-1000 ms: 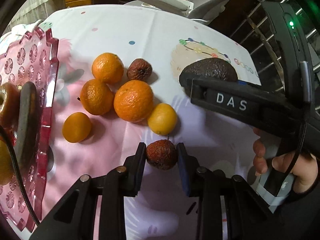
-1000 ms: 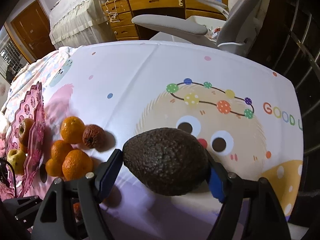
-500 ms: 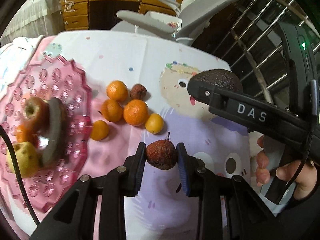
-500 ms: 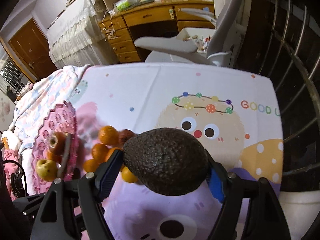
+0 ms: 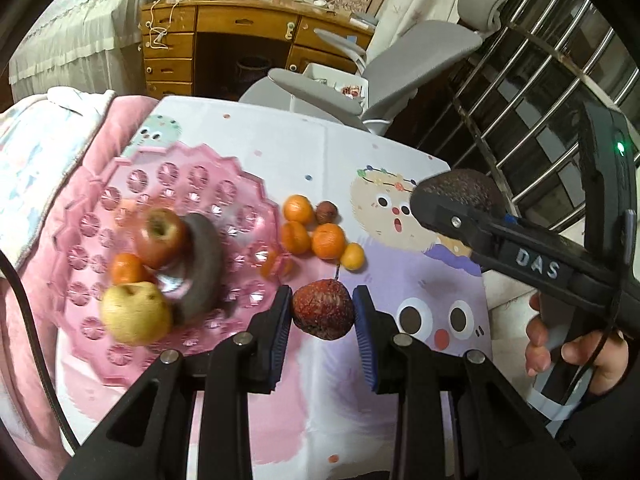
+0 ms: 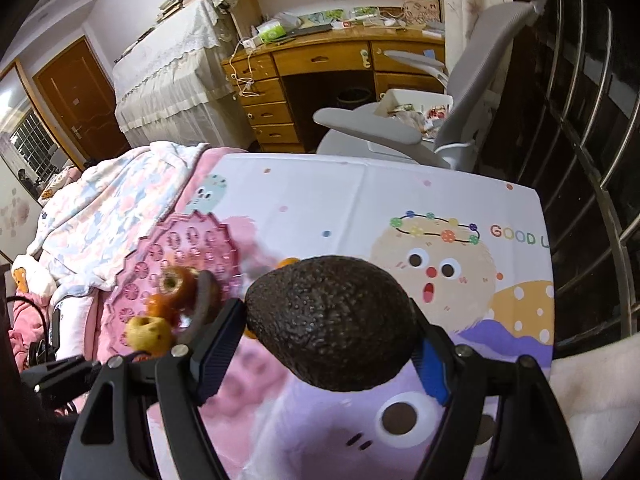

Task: Organize fruits
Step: 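Carry the date with the left tool while the right tool carries the avocado over the bowl, then release the date from the left tool while the right tool releases the avocado into the bowl, then grasp an orange with the left tool while the right tool grasps a small yellow citrus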

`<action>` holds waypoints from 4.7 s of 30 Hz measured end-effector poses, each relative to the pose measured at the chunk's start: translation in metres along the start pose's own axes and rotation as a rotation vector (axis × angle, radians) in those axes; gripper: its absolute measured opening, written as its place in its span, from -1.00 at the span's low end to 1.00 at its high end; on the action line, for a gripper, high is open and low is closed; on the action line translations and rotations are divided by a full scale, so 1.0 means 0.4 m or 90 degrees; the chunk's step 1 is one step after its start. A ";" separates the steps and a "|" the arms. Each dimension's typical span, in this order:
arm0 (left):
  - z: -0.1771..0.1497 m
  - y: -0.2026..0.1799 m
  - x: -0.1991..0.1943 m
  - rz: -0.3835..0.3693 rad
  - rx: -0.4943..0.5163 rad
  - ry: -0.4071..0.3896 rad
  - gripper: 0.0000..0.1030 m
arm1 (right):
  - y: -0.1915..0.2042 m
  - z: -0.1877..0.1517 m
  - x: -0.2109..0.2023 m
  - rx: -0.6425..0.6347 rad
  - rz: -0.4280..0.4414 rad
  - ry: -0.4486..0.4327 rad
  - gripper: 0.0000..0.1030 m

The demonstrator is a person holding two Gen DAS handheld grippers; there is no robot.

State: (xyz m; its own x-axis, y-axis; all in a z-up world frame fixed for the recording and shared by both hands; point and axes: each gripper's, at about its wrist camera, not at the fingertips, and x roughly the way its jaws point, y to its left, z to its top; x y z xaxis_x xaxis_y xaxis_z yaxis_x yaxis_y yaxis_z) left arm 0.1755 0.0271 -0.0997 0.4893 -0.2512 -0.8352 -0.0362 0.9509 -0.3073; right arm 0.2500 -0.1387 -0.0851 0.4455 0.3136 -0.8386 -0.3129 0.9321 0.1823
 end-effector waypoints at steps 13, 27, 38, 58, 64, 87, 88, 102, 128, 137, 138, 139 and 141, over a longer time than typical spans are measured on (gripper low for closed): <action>0.014 0.218 -0.120 0.000 0.019 0.007 -0.43 | 0.229 -0.088 -0.015 0.022 0.008 0.021 0.52; 0.047 0.433 -0.100 0.002 0.076 0.056 -0.43 | 0.454 -0.178 0.113 0.029 -0.002 0.057 0.52; 0.071 0.510 -0.018 0.002 0.086 0.085 -0.43 | 0.525 -0.227 0.210 -0.016 -0.051 0.113 0.52; 0.066 0.529 0.000 0.025 0.055 0.109 0.11 | 0.537 -0.236 0.230 -0.059 -0.097 0.137 0.62; 0.060 0.520 -0.030 0.034 0.046 0.095 0.28 | 0.535 -0.215 0.166 -0.061 -0.095 0.070 0.74; 0.011 0.271 -0.073 0.044 0.047 0.081 0.67 | 0.328 -0.243 0.029 -0.071 -0.094 0.090 0.74; 0.012 0.256 -0.071 0.040 0.055 0.083 0.67 | 0.318 -0.243 0.024 -0.073 -0.092 0.090 0.74; 0.122 -0.017 -0.031 -0.008 0.248 0.098 0.73 | 0.150 -0.244 -0.043 -0.139 -0.086 0.035 0.73; 0.237 -0.246 0.439 0.055 0.481 0.304 0.73 | -0.032 -0.201 0.159 -0.207 -0.051 -0.044 0.50; 0.230 -0.232 0.533 0.038 0.480 0.366 0.37 | -0.046 -0.211 0.261 -0.203 -0.006 -0.027 0.03; 0.227 -0.231 0.540 0.038 0.483 0.371 0.35 | -0.045 -0.209 0.267 -0.201 -0.003 -0.026 0.01; 0.225 -0.231 0.546 0.038 0.486 0.375 0.35 | -0.043 -0.206 0.274 -0.199 0.001 -0.025 -0.02; 0.221 -0.228 0.558 0.034 0.490 0.386 0.34 | -0.041 -0.201 0.288 -0.197 0.006 -0.025 -0.10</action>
State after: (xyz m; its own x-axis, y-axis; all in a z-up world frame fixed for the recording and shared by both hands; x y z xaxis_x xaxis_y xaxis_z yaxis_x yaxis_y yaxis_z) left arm 0.3650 -0.1000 -0.2178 -0.0340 -0.0492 -0.9982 0.6384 0.7674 -0.0596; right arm 0.2391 -0.1323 -0.2259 0.4720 0.3337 -0.8160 -0.5544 0.8320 0.0195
